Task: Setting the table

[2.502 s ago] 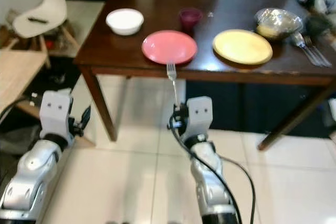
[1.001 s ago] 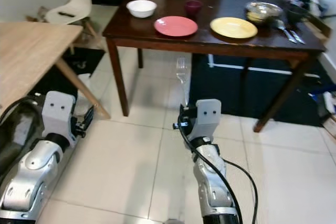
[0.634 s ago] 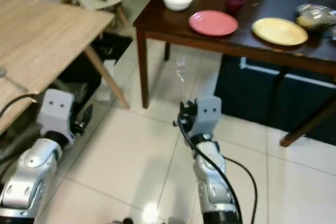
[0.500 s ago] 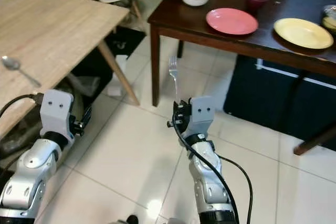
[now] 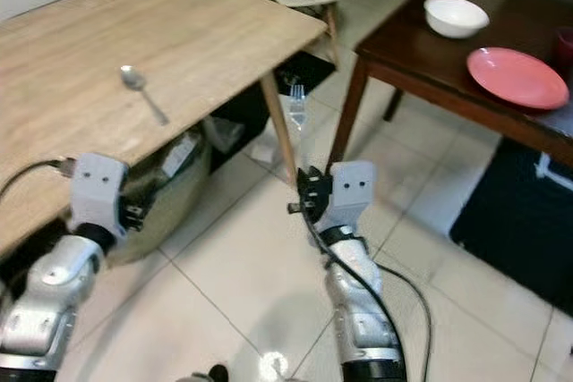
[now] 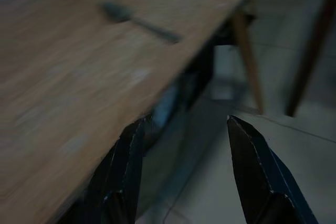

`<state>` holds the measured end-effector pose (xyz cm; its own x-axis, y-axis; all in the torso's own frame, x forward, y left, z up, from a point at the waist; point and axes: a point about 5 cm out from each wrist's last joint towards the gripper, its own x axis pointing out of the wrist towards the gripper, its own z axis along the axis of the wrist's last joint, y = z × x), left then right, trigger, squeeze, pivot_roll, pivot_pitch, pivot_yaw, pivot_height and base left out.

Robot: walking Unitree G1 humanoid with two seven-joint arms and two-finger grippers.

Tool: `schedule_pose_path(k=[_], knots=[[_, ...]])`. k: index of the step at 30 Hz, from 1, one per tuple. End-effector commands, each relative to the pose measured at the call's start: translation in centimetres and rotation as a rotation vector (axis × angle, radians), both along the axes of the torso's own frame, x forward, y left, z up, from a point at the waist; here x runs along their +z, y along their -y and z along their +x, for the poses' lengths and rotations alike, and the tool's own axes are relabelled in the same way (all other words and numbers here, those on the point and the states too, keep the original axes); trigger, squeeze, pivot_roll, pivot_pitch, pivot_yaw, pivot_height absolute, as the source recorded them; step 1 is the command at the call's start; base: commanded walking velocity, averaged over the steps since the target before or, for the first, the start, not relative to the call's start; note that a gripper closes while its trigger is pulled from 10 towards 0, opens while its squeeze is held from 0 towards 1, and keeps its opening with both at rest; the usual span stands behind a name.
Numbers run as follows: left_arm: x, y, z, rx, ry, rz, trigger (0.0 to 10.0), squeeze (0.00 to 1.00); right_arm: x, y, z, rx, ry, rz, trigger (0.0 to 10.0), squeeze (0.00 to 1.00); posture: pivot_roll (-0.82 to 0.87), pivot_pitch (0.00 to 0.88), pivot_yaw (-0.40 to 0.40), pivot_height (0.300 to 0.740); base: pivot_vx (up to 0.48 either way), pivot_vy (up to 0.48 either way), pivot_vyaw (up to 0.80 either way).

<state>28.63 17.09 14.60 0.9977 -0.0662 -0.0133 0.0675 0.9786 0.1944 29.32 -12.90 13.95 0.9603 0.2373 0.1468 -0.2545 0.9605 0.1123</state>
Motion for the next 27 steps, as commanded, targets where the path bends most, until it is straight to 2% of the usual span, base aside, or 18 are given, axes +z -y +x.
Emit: schedule_pose_path(k=[1,3,5,7,8,11,13,18,20,27], knots=[[1.0,-0.6,0.2,0.031,0.057,0.024,10.0,0.00,0.6,0.1,-0.1,0.005,0.031,0.002,10.0,0.00,-0.08,0.000,0.067,0.740,0.000,0.000,0.78],[1.6,-0.8,0.3,0.039,0.083,0.036,10.0,0.00,0.8,0.1,-0.1,0.007,0.039,0.000,10.0,0.00,-0.08,0.000,0.067,0.740,0.000,0.000,0.78],[4.5,-2.2,0.5,0.085,0.198,0.064,10.0,0.00,2.4,0.1,0.1,0.019,0.092,0.001,10.0,0.00,-0.07,0.000,0.064,0.740,0.000,0.000,0.78],[6.3,-3.5,0.6,0.127,0.251,0.075,10.0,0.00,3.3,0.0,0.2,0.029,0.121,0.005,10.0,0.00,-0.07,0.000,0.063,0.740,0.000,0.000,0.78],[6.3,-3.5,0.6,0.127,0.251,0.075,10.0,0.00,3.3,0.0,0.2,0.029,0.121,0.005,10.0,0.00,-0.07,0.000,0.063,0.740,0.000,0.000,0.78],[8.5,-5.3,0.6,0.184,0.302,0.087,10.0,0.00,4.6,-0.2,0.5,0.040,0.157,0.017,10.0,0.00,-0.05,0.000,0.057,0.740,0.000,0.000,0.78],[9.2,-6.1,0.5,0.212,0.306,0.083,10.0,0.00,5.2,-0.3,0.6,0.045,0.174,0.030,10.0,0.00,-0.05,0.000,0.057,0.740,0.000,0.000,0.77],[9.3,-6.6,0.5,0.233,0.293,0.061,10.0,0.00,5.6,-0.4,0.8,0.049,0.183,0.056,10.0,0.00,-0.03,0.000,0.055,0.740,0.000,0.000,0.77],[8.5,-6.1,0.4,0.224,0.262,0.060,10.0,0.00,5.6,-0.4,0.9,0.048,0.177,0.070,10.0,0.00,-0.03,0.000,0.055,0.740,0.000,0.000,0.77],[7.8,-5.4,0.5,0.211,0.232,0.052,10.0,0.00,5.2,-0.3,0.8,0.042,0.153,0.083,10.0,0.00,-0.04,0.004,0.055,0.740,0.000,0.000,0.77]])
